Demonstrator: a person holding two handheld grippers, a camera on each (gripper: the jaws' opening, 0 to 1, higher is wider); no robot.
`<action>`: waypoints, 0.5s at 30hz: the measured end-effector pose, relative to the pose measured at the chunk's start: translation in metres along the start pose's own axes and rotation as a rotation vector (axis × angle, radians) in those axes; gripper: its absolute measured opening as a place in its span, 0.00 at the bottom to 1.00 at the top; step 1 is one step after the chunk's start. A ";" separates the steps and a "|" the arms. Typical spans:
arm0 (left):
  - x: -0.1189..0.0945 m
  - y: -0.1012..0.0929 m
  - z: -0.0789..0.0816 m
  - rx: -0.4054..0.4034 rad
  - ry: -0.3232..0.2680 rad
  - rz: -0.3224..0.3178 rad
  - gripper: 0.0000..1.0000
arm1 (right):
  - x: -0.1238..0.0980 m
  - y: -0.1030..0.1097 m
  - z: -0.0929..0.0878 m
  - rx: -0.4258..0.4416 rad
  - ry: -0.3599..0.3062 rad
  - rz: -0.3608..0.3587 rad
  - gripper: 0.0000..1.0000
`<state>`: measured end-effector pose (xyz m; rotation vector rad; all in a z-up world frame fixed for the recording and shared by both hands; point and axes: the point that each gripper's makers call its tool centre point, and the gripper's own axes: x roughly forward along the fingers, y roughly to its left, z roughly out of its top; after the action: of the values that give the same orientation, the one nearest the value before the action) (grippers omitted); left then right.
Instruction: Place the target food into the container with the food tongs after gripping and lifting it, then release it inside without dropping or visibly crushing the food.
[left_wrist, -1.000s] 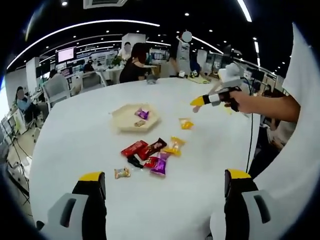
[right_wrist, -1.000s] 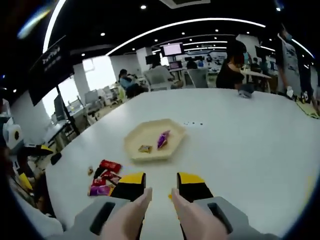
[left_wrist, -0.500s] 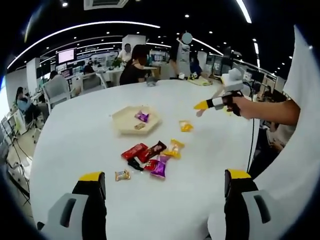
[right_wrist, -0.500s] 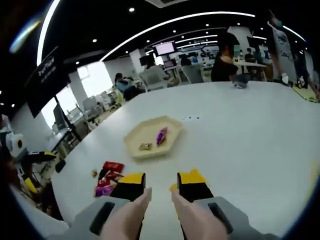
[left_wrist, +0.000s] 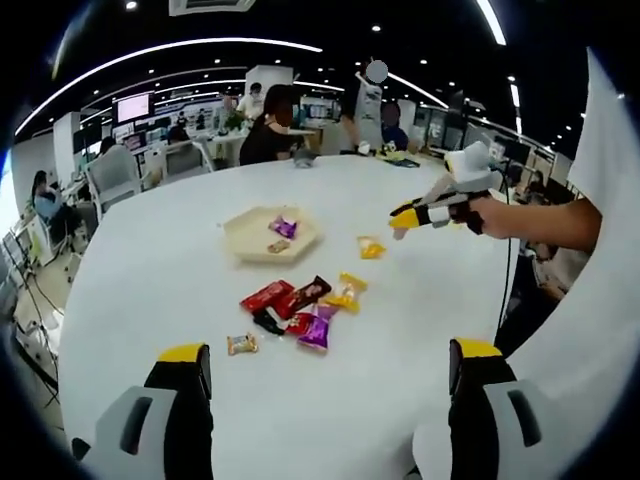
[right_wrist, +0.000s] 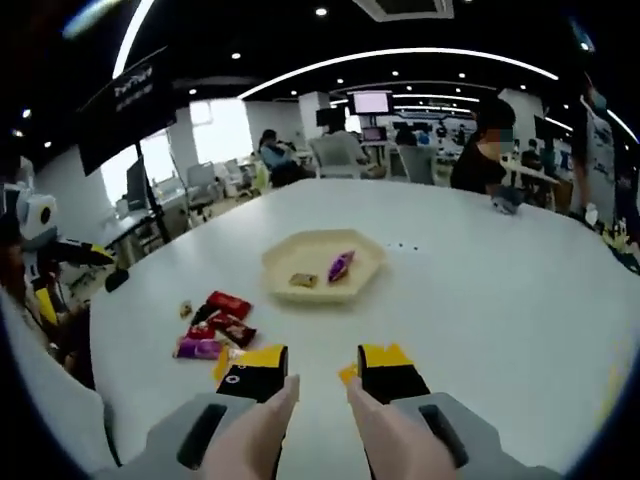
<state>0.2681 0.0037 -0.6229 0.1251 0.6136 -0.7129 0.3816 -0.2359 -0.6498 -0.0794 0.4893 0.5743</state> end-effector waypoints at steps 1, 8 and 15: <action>0.001 0.001 0.000 -0.005 -0.002 0.001 0.99 | 0.001 0.001 0.000 -0.021 0.003 0.005 0.27; 0.003 -0.001 -0.002 -0.011 0.002 -0.011 0.99 | 0.015 0.024 0.014 -0.122 -0.007 0.113 0.27; 0.000 0.000 -0.004 -0.009 0.003 -0.005 0.99 | 0.023 0.038 0.017 -0.159 -0.004 0.183 0.27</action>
<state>0.2663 0.0048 -0.6259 0.1161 0.6197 -0.7152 0.3854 -0.1887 -0.6433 -0.1860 0.4491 0.7927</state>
